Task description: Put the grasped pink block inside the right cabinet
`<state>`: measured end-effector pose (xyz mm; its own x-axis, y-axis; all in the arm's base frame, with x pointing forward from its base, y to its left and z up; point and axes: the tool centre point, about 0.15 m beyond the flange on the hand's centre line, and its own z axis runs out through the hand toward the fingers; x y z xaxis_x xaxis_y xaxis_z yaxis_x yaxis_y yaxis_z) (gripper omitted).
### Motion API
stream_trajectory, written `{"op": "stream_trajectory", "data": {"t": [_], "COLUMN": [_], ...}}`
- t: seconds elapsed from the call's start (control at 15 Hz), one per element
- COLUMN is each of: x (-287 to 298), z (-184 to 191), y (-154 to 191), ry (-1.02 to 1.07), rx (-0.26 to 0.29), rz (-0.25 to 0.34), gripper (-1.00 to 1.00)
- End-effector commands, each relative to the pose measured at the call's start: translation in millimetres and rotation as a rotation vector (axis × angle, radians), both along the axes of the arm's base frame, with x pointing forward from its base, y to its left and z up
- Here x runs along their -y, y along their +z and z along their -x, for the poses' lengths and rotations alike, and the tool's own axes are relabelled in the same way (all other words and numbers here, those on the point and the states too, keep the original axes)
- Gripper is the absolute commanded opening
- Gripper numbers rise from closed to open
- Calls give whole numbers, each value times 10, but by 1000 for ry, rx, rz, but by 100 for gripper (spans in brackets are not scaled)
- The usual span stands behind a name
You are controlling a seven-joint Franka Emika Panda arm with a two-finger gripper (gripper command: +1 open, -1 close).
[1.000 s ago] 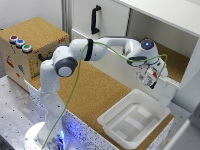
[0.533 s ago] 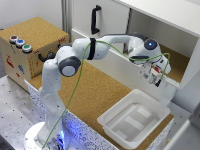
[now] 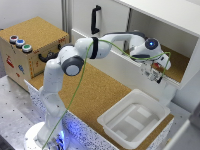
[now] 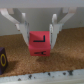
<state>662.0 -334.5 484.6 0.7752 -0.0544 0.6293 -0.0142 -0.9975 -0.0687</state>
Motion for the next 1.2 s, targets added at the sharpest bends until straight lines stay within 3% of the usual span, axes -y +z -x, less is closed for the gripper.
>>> {"op": "stream_trajectory", "data": {"t": [0.0,0.07,0.27,0.47,0.93,1.13], "x": [37,75,127,86,-116,-100], "z": [-361,-243,168,410,1202,1590], "y": [89,141,222,255,216,100], "ry": [-45,-51,-75,-65,-69,-111], "rx": [-75,-64,-35,-57,-170,-256], "rz": [-23,-50,-51,-46,-3,-38], "gripper": [100,100,100,100,100,100]}}
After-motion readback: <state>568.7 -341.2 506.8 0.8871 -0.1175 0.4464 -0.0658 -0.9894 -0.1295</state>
